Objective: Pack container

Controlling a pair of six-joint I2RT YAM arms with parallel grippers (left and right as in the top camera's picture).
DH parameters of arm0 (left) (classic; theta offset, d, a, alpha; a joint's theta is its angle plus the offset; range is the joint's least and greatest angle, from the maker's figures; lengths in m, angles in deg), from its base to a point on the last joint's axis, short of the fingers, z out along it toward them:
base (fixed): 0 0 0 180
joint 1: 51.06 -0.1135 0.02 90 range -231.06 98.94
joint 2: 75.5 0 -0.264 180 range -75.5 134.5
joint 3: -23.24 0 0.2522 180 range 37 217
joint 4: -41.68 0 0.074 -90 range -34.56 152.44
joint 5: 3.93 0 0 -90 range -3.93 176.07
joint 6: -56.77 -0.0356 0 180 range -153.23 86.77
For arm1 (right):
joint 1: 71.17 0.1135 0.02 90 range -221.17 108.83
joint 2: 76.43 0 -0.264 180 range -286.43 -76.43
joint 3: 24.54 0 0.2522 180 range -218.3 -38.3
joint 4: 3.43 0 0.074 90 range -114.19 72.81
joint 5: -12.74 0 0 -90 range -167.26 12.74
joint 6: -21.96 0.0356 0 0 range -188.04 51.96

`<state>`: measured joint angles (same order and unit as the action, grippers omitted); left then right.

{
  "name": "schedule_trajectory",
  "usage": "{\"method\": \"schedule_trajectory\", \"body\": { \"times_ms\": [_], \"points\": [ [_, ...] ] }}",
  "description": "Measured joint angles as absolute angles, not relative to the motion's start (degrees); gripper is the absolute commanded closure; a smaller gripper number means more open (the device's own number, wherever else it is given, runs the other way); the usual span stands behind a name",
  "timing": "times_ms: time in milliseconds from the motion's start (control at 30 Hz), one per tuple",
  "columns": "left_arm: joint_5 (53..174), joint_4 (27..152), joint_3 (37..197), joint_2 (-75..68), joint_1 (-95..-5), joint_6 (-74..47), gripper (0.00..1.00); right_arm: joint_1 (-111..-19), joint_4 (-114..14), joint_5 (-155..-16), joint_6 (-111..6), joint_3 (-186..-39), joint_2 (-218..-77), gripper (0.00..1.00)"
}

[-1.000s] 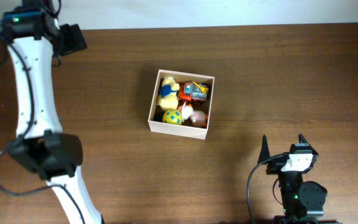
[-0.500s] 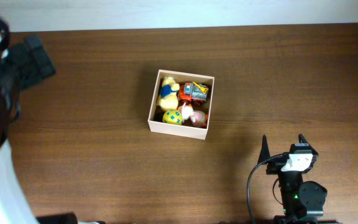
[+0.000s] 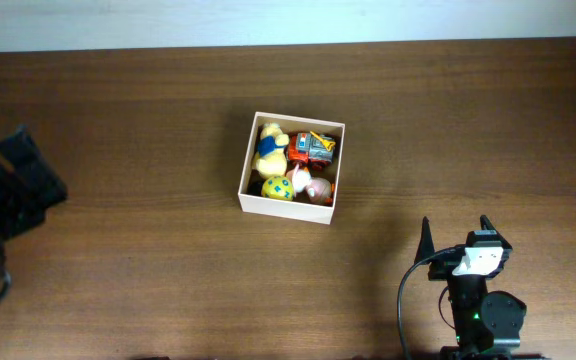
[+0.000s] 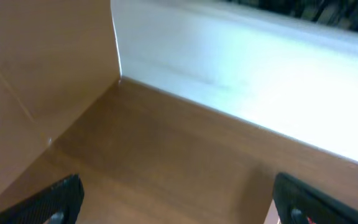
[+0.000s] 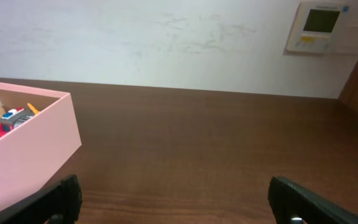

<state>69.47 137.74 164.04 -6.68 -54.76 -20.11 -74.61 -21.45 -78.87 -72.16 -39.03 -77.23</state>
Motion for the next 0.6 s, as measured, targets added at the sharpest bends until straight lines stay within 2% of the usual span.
{"method": "schedule_trajectory", "body": {
  "times_ms": [600],
  "points": [
    [70.0,83.2,90.8,-40.5,-54.8,-20.1,0.01,-74.6,-21.4,-78.9,-72.2,-39.0,-77.1,0.01]
  ]
}}
